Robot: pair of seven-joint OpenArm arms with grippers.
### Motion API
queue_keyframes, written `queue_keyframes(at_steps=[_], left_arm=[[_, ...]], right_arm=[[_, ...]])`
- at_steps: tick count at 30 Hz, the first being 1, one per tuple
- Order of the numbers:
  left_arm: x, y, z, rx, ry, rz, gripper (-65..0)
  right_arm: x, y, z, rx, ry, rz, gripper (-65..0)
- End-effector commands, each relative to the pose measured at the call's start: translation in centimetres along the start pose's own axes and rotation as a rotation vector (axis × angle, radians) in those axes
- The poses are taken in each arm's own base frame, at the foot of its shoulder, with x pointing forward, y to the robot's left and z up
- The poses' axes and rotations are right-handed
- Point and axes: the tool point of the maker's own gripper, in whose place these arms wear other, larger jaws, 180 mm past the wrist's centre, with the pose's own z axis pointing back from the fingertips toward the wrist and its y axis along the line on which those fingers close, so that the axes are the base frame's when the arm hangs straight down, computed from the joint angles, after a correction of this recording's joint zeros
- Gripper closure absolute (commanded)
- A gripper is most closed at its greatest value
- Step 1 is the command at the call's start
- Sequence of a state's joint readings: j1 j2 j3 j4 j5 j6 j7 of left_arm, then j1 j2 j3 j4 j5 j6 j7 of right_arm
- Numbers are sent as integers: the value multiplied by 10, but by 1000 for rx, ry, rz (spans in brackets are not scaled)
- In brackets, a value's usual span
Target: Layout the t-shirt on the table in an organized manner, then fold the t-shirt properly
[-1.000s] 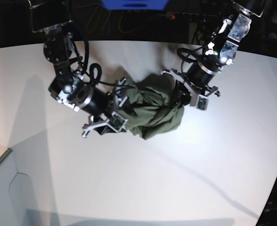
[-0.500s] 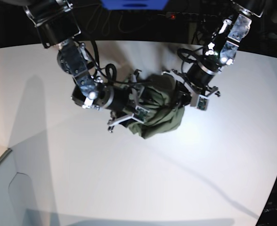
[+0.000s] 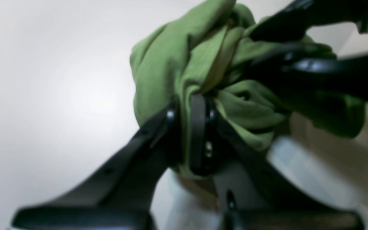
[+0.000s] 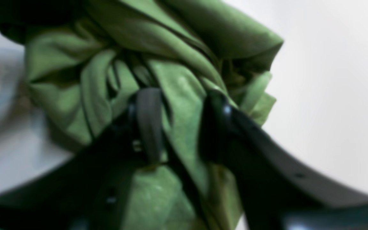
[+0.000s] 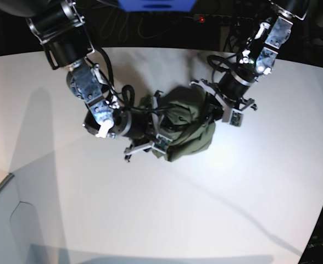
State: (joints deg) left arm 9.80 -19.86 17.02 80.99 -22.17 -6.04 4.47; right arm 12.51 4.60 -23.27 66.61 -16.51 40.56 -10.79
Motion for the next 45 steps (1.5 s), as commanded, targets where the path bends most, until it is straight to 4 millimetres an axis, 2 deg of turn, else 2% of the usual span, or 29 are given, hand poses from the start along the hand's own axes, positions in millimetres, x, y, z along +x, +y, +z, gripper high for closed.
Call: queue_keyframes(at_steps=[1, 4, 5, 9, 13, 16, 21, 24, 30, 34, 38, 45], left_arm=[[11, 2, 0, 1, -35, -4, -4], [11, 2, 0, 1, -35, -4, -4], [11, 2, 0, 1, -35, -4, -4], [11, 3, 0, 2, -37, -4, -4], [15, 2, 1, 0, -47, -6, -4], [23, 12, 5, 29, -70, 4, -4], [44, 25, 15, 72, -133, 19, -4], [46, 29, 17, 78, -136, 14, -4], [43, 33, 18, 92, -132, 21, -4], [40, 50, 26, 150, -137, 48, -4], [41, 60, 31, 200, -161, 97, -4], [31, 57, 34, 258, -183, 216, -4]], right_arm=[[12, -13, 1, -28, -29, 11, -116], [13, -13, 1, -29, -30, 15, -6], [14, -14, 2, -30, -31, 14, 0], [16, -25, 8, -66, -22, 56, 0], [34, -43, 28, -146, -70, 90, 0], [51, -62, 49, -224, -119, 99, 0], [61, -85, 77, -325, -166, 87, 0], [61, -99, 90, -375, -173, 72, 0], [44, -128, 114, -481, -171, -19, 0], [19, -136, 128, -537, -147, -94, 0], [-5, -134, 136, -562, -116, -148, 0], [-39, -128, 149, -616, -85, -266, 0]])
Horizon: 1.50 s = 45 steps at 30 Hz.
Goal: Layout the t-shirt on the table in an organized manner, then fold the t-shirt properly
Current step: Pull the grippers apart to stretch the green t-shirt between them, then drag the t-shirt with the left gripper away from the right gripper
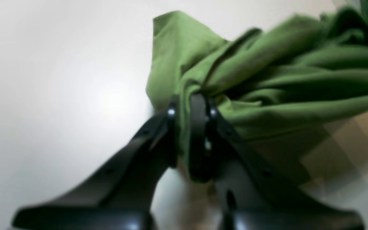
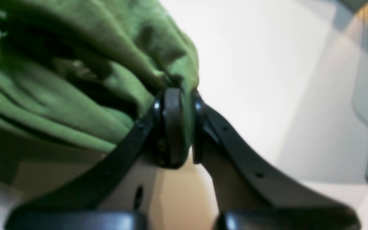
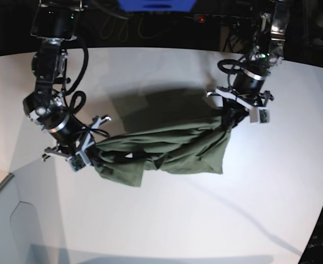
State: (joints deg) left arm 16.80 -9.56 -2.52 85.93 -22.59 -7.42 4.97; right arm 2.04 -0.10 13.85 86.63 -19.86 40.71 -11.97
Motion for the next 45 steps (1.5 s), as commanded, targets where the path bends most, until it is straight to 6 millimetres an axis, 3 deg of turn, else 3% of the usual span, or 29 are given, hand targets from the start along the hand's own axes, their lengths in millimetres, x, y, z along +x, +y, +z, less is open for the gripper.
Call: queue_keyframes(at_steps=[1, 9, 11, 18, 23, 25, 31, 33, 37, 45], left_arm=[[15, 11, 1, 44, -57, 5, -4], [16, 21, 7, 131, -99, 114, -4], [8, 19, 10, 135, -85, 127, -4], [-9, 6, 21, 133, -72, 281, -4], [-16, 7, 22, 132, -58, 340, -14], [-16, 7, 22, 133, -57, 344, -53], [-20, 9, 28, 139, -47, 344, -356], [-20, 10, 31, 142, -52, 343, -407], [-11, 13, 28, 138, -71, 328, -417], [40, -4, -14, 65, -173, 314, -419]], right_arm=[[13, -20, 4, -53, -41, 10, 0], [-20, -38, 14, -112, 19, -67, 0], [-25, -47, 18, -139, 25, -85, 0], [-32, -62, 24, -230, 16, -189, 0], [-33, -61, 25, -232, 18, -192, 0], [-33, -60, 24, -231, 18, -191, 0], [-32, -64, 25, -239, 16, -190, 0], [-33, -64, 26, -241, 18, -190, 0], [-37, -60, 27, -234, 28, -192, 0], [-44, -54, 29, -221, 44, -195, 0]])
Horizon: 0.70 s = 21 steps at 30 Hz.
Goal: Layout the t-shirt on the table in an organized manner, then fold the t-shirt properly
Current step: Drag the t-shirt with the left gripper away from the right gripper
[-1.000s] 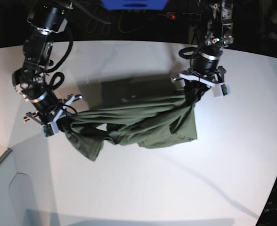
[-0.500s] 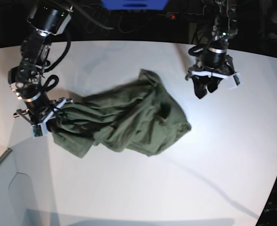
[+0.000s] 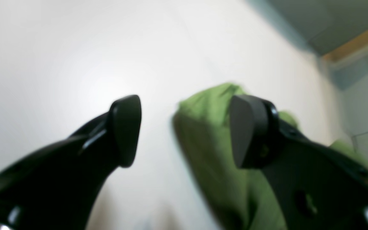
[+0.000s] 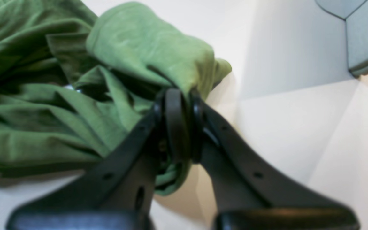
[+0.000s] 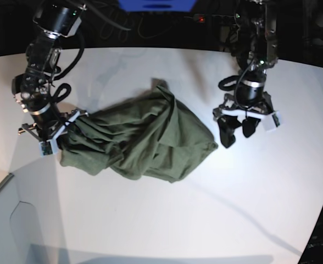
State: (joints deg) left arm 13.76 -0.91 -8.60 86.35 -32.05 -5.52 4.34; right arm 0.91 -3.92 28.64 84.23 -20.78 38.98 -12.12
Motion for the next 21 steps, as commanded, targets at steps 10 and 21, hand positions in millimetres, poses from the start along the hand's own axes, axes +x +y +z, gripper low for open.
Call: queue_keyframes(at_steps=[10, 21], left_arm=[[-34, -15, -55, -24, 91, 24, -419], [-67, 5, -69, 36, 185, 36, -418]], right_arm=[[17, -9, 1, -22, -58, 6, 0], [10, -7, 3, -17, -41, 7, 0]])
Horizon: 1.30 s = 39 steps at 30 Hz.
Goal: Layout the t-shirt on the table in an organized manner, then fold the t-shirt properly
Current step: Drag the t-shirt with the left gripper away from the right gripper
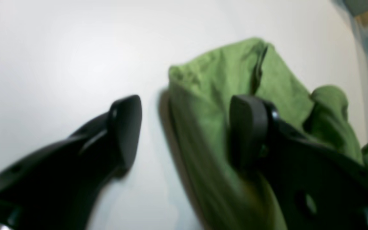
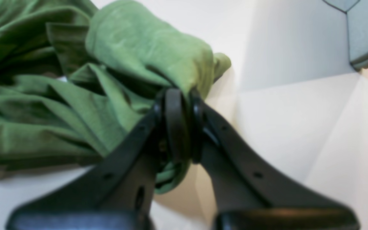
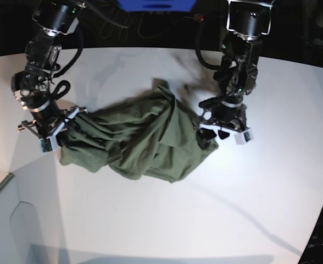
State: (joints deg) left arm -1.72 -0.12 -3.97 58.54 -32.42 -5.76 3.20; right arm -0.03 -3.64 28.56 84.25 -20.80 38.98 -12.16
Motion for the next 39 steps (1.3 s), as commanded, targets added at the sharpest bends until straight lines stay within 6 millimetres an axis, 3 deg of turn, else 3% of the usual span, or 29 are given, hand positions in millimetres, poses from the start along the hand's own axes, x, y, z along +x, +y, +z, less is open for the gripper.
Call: queue_keyframes(at_steps=[1, 3, 5, 10, 12, 14, 18, 22, 26, 30, 36, 39], left_arm=[[5, -7, -4, -12, -10, 7, -417], [0, -12, -5, -16, -2, 18, -412], [-1, -16, -6, -22, -1, 20, -350], [3, -19, -6, -28, -13, 30, -2], [5, -16, -5, -23, -19, 33, -1], [24, -12, 1, -20, -74, 59, -5], [64, 23, 31, 31, -205, 202, -2], [85, 47, 55, 60, -272, 231, -2], [87, 70, 72, 96, -296, 286, -2], [79, 98, 89, 147, -304, 377, -2], [56, 112, 105, 188, -267, 389, -2], [48, 116, 112, 202, -251, 386, -2]], right_arm=[[18, -7, 0, -20, -60, 3, 0], [17, -7, 1, -20, -58, 3, 0], [17, -7, 1, -20, -57, 3, 0], [16, -7, 1, -20, -55, 4, 0], [17, -8, 1, -20, -57, 4, 0], [17, -8, 1, -21, -58, 4, 0], [19, -8, 0, -21, -61, 4, 0], [20, -8, 0, -24, -65, 1, 0], [29, -13, -3, -38, -79, -5, 0], [18, -17, -5, -45, 8, -6, 0], [8, -16, -4, -43, 54, -11, 0], [2, -29, 1, -80, 62, -32, 0]])
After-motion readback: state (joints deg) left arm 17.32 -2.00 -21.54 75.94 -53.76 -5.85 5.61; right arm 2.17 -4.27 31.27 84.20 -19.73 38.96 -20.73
